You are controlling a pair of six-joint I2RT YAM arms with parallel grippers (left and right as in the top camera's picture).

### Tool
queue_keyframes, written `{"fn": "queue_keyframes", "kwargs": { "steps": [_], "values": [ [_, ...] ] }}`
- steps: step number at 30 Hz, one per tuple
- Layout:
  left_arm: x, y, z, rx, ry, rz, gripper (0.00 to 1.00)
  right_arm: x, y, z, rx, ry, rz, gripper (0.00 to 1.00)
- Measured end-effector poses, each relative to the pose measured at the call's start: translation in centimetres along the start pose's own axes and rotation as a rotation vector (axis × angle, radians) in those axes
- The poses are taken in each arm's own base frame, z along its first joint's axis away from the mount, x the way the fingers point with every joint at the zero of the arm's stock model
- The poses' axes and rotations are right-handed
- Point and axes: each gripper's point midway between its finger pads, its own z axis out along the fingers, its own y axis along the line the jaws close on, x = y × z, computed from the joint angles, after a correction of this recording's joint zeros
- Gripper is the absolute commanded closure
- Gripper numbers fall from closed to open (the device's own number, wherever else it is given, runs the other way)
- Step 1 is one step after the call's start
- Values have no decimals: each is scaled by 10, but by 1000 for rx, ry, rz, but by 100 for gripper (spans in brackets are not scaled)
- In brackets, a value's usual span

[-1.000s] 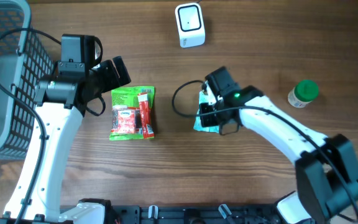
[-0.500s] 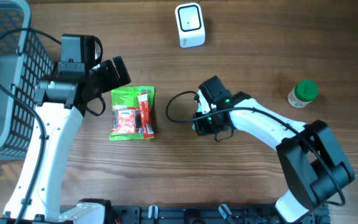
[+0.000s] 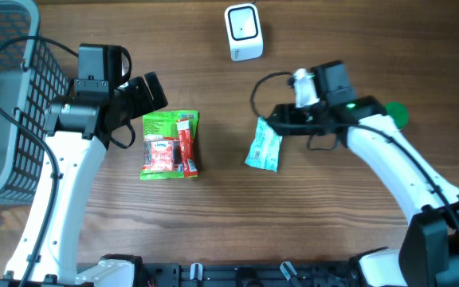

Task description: Scan the item barcode

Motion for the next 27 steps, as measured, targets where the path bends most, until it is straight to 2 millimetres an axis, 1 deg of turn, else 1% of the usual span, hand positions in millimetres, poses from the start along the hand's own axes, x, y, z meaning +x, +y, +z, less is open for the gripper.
{"fn": "queue_keyframes", "kwargs": {
  "steps": [1,4,5,6,7,8,10,12,13,15,20,22,25,27],
  "values": [
    [0,0,0,0,0,0,0,-3,-7,-2,8,-9,14,27],
    [-2,-1,0,5,-7,0,0,-5,-17,-6,19,-18,31,24],
    [-3,-3,0,13,-12,0,12,-6,-18,-6,20,-19,30,23],
    [-5,-6,0,31,-16,0,60,-6,-18,-6,20,-19,25,22],
    [-4,-9,0,48,-12,-2,88,-6,-17,-6,19,-19,21,22],
    [-2,-13,0,69,-2,0,96,-6,-17,-6,19,-19,14,21],
    [3,-23,-2,129,30,5,96,-5,-17,-5,19,-17,4,16],
    [11,-32,-1,176,62,-1,96,-4,-19,-2,21,-5,-5,14],
    [24,-38,2,205,108,-6,96,-2,-22,3,24,9,-7,14],
    [37,-45,8,222,136,-6,96,0,-23,8,18,22,-4,15],
    [111,-76,39,281,272,71,96,10,-25,27,-16,82,18,14],
    [133,-89,49,307,295,86,96,13,-26,32,-26,99,26,15],
    [160,-105,65,325,340,102,96,18,-25,39,-46,123,37,15],
    [170,-118,75,342,354,113,96,20,-25,42,-60,134,42,14]
  ]
}}
